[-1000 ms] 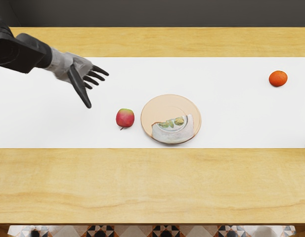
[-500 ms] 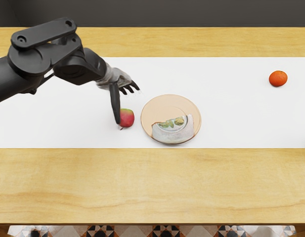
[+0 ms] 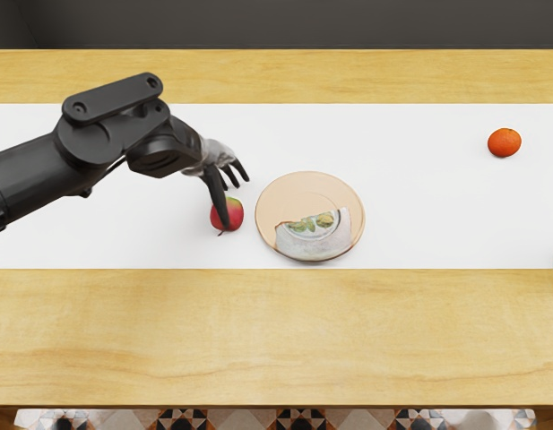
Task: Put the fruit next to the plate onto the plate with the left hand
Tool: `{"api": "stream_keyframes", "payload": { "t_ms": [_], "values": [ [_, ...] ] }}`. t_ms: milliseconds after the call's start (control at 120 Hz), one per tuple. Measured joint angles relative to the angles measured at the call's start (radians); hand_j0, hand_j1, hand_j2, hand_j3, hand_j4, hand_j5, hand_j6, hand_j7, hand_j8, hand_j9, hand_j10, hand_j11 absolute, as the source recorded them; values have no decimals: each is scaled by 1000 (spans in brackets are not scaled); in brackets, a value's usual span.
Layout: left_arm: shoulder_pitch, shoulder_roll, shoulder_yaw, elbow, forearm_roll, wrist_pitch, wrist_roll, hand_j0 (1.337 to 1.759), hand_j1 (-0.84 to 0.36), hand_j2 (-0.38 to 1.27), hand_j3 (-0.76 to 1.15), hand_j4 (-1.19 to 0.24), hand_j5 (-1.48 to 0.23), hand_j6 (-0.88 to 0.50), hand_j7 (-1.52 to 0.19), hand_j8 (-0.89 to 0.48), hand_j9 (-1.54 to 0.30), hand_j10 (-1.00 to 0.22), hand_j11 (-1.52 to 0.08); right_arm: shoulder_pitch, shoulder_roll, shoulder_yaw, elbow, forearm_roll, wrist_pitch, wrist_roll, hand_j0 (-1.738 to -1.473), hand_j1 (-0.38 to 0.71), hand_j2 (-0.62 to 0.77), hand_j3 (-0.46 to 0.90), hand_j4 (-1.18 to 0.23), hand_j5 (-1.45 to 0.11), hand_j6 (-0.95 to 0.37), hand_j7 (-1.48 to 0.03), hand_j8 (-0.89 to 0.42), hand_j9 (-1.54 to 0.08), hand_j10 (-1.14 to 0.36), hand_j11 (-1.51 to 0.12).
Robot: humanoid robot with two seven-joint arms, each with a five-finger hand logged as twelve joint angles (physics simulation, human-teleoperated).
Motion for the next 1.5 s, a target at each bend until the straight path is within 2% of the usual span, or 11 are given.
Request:
{"api": "stream_keyframes", "payload": {
  "t_ms": [183, 367, 575, 725, 792, 942, 1033, 1167, 1258, 1358, 1500],
  "values": [
    [-6, 1, -1, 2, -6, 0, 0, 1657, -107, 195, 0, -407, -537, -408, -536, -403, -528, -407, -536, 0, 0, 0, 0, 0, 0, 0, -1658, -349, 0, 0, 0, 0, 0, 0, 0, 0, 0, 0],
    [1, 0, -1, 2, -7, 0, 0, 1656, -166, 405, 0, -500, -670, -501, -669, -499, -665, -502, -667, 0, 0, 0, 0, 0, 0, 0, -1658, -349, 0, 0, 0, 0, 0, 0, 0, 0, 0, 0],
    [4, 0, -2, 4, -8, 2, 0, 1655, -172, 419, 0, -577, -779, -577, -778, -576, -777, -577, -779, 0, 0, 0, 0, 0, 0, 0, -1658, -349, 0, 0, 0, 0, 0, 0, 0, 0, 0, 0],
    [16, 0, -3, 6, -11, 4, 0, 1652, -100, 357, 0, -625, -867, -623, -869, -619, -872, -621, -877, 0, 0, 0, 0, 0, 0, 0, -1658, -349, 0, 0, 0, 0, 0, 0, 0, 0, 0, 0],
    [17, -1, -3, 6, -11, 4, 0, 1652, -121, 406, 0, -668, -916, -616, -918, -602, -924, -662, -929, 0, 0, 0, 0, 0, 0, 0, -1658, -349, 0, 0, 0, 0, 0, 0, 0, 0, 0, 0],
    [18, -4, -3, 7, -24, 2, 0, 1651, -214, 712, 0, -769, -1026, -600, -1032, -595, -1049, -756, -1051, 0, 0, 0, 0, 0, 0, 0, -1658, -349, 0, 0, 0, 0, 0, 0, 0, 0, 0, 0],
    [17, -1, -2, 7, -38, 0, 0, 1651, -192, 617, 0, -805, -1071, -571, -1071, -564, -1091, -793, -1092, 0, 0, 0, 0, 0, 0, 0, -1658, -349, 0, 0, 0, 0, 0, 0, 0, 0, 0, 0],
    [-5, 19, -8, 10, -48, -5, 0, 1653, -272, 695, 0, -818, -1143, -487, -1111, -490, -1121, -829, -1120, 0, 0, 0, 0, 0, 0, 0, -1658, -349, 0, 0, 0, 0, 0, 0, 0, 0, 0, 0],
    [-37, 20, -17, 59, -51, -6, 0, 1653, -305, 735, 0, -827, -1164, -454, -1122, -469, -1132, -843, -1131, 0, 0, 0, 0, 0, 0, 0, -1658, -349, 0, 0, 0, 0, 0, 0, 0, 0, 0, 0],
    [-56, 20, -22, 93, -53, -7, 0, 1654, -323, 769, 0, -832, -1182, -456, -1129, -454, -1138, -853, -1138, 0, 0, 0, 0, 0, 0, 0, -1658, -349, 0, 0, 0, 0, 0, 0, 0, 0, 0, 0],
    [-75, 12, -23, 104, -74, -19, 0, 1654, -345, 815, 0, -829, -1208, -440, -1138, -455, -1144, -861, -1144, 0, 0, 0, 0, 0, 0, 0, -1658, -349, 0, 0, 0, 0, 0, 0, 0, 0, 0, 0]
  ]
}}
